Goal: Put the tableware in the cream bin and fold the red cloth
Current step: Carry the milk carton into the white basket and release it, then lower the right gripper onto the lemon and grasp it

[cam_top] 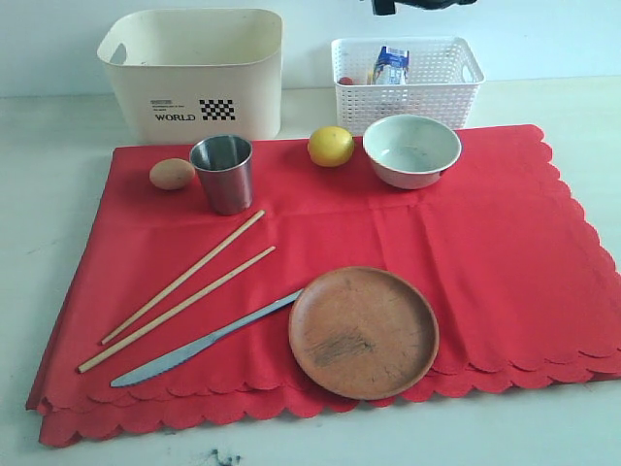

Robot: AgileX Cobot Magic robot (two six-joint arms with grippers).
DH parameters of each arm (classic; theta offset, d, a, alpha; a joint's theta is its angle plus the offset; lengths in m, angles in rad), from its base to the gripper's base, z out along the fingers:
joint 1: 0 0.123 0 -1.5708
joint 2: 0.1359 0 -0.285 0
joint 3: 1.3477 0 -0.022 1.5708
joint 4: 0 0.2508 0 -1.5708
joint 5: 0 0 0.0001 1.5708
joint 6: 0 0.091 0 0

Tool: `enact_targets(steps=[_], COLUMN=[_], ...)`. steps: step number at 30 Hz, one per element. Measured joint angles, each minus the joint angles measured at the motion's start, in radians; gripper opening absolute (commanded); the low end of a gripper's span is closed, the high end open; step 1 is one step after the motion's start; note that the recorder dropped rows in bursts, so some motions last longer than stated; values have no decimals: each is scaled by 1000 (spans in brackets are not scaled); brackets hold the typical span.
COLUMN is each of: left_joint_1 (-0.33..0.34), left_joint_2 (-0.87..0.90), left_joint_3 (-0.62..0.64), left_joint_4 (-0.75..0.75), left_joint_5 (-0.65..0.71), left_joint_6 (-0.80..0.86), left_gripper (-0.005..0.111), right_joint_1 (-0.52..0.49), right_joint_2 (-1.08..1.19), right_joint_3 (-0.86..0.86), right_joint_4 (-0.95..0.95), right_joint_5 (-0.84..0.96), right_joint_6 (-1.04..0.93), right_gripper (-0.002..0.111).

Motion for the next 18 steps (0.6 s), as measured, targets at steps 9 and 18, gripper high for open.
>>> enact_targets(steps=[9,18], left_joint_1=[0,0], left_joint_2=[0,0], left_joint_3=[0,0], left_joint_4=[0,0], left_joint_5=[0,0], left_joint_6=[0,0], left_gripper=[5,5], right_joint_1=[0,0], right_joint_2=[-128,-191], right_joint_3=[0,0], right_joint_4=[72,350], right_joint_5=[228,400], right_joint_6=[-154,-381], right_gripper=[39,0])
